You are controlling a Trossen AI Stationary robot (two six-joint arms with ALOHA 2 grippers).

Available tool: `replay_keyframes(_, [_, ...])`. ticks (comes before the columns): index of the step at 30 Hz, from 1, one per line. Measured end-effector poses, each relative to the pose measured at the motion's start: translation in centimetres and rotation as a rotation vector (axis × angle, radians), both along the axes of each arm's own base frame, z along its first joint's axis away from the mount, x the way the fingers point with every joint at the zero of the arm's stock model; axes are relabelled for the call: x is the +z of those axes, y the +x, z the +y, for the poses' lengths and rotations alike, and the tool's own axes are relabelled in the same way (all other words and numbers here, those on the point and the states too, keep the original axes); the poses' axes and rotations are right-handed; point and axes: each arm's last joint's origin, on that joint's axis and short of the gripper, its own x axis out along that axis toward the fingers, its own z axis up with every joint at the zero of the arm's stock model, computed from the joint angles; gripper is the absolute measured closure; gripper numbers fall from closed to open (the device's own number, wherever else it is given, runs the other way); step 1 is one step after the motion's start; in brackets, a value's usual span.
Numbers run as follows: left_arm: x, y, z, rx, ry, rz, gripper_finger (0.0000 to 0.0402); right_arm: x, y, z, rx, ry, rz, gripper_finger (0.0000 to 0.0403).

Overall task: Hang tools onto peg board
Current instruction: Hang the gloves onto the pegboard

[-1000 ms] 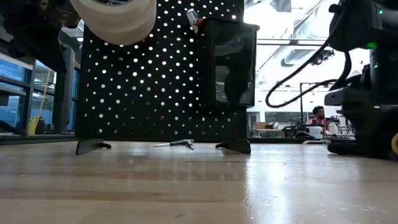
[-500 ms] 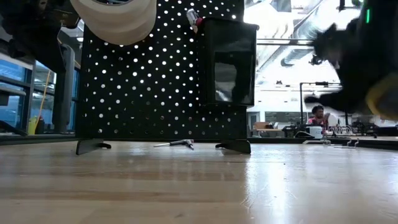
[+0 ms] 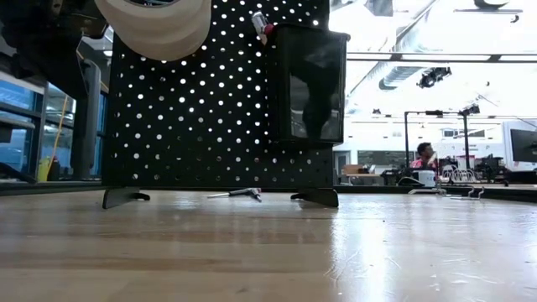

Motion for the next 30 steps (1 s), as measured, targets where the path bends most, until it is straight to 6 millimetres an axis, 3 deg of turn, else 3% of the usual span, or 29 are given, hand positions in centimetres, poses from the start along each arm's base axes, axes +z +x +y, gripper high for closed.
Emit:
replay_keyframes(4, [0.0, 0.0, 0.0, 0.002, 0.000, -0.001, 0.0401, 0.0, 2.3, -1.4, -0.116, -0.182, -0.004, 0.0393])
replay_keyframes(8, [0.0, 0.0, 0.0, 0.010, -0.005, -0.003, 0.0401, -1.6, 5.4, -2.5, -0.156, -0.221, 0.041, 0.0393])
replay_keyframes(14, [0.0, 0.0, 0.0, 0.028, -0.015, -0.009, 0.0401, -5.6, 8.9, -2.5, -0.139, -0.330, 0.209, 0.0393])
replay_keyframes(19, [0.0, 0.0, 0.0, 0.033, -0.015, -0.011, 0.0401, -8.3, 10.7, -2.8, -0.147, -0.396, 0.316, 0.0393])
replay_keyframes(22, [0.0, 0.0, 0.0, 0.033, -0.015, -0.011, 0.0401, -8.9, 11.2, -3.3, -0.155, -0.418, 0.353, 0.0388])
replay_keyframes(30, [0.0, 0.0, 0.0, 0.033, -0.015, -0.012, 0.0402, -9.7, 11.9, -3.9, -0.068, -0.369, 0.408, 0.0319])
